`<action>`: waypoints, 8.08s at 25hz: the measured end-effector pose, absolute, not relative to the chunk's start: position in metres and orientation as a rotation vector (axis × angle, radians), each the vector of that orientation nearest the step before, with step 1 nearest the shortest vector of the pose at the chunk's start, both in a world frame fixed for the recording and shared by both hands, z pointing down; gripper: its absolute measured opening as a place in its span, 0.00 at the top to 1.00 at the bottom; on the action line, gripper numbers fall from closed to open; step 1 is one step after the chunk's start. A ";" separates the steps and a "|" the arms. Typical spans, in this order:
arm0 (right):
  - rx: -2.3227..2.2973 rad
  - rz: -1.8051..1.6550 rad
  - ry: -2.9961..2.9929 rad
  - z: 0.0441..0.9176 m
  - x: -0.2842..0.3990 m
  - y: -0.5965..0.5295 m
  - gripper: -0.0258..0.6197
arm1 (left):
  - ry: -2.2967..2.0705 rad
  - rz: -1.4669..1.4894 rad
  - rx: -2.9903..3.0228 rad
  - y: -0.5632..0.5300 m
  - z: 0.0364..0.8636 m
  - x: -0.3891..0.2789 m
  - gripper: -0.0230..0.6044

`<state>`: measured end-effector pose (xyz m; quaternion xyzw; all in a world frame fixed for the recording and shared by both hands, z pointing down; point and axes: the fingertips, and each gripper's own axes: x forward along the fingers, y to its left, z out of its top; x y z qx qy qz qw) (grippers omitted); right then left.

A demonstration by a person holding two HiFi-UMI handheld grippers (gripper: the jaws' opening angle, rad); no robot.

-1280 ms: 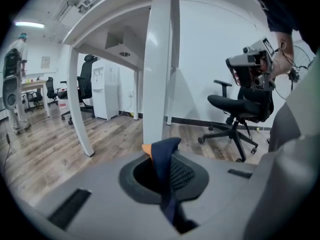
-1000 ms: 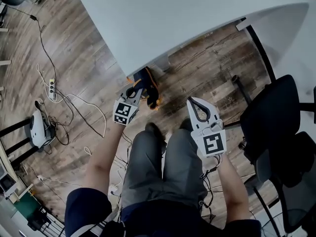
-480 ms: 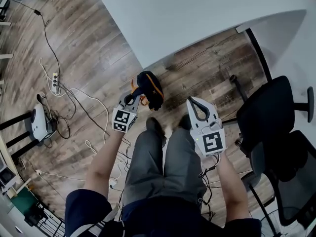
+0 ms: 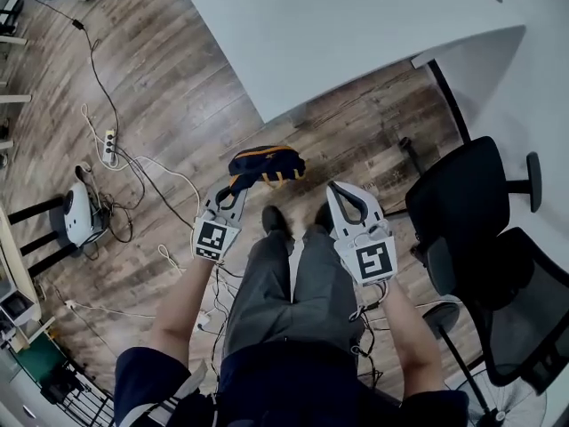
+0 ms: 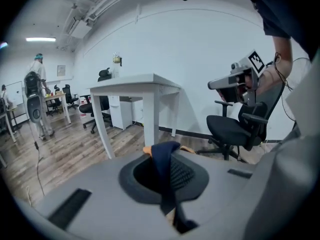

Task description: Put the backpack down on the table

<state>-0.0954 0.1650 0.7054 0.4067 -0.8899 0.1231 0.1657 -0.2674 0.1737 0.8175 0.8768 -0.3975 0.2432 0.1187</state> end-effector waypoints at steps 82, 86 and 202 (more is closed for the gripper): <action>1.558 -0.020 -2.487 0.327 0.045 -0.043 0.96 | -0.964 0.098 3.277 -0.070 0.204 -0.179 0.96; 1.530 -0.011 -2.507 0.328 0.050 -0.061 0.96 | -0.958 0.131 3.275 -0.086 0.213 -0.166 0.96; 1.652 0.168 -2.418 0.414 0.178 -0.231 0.96 | -0.723 0.850 2.866 -0.424 0.615 0.111 0.96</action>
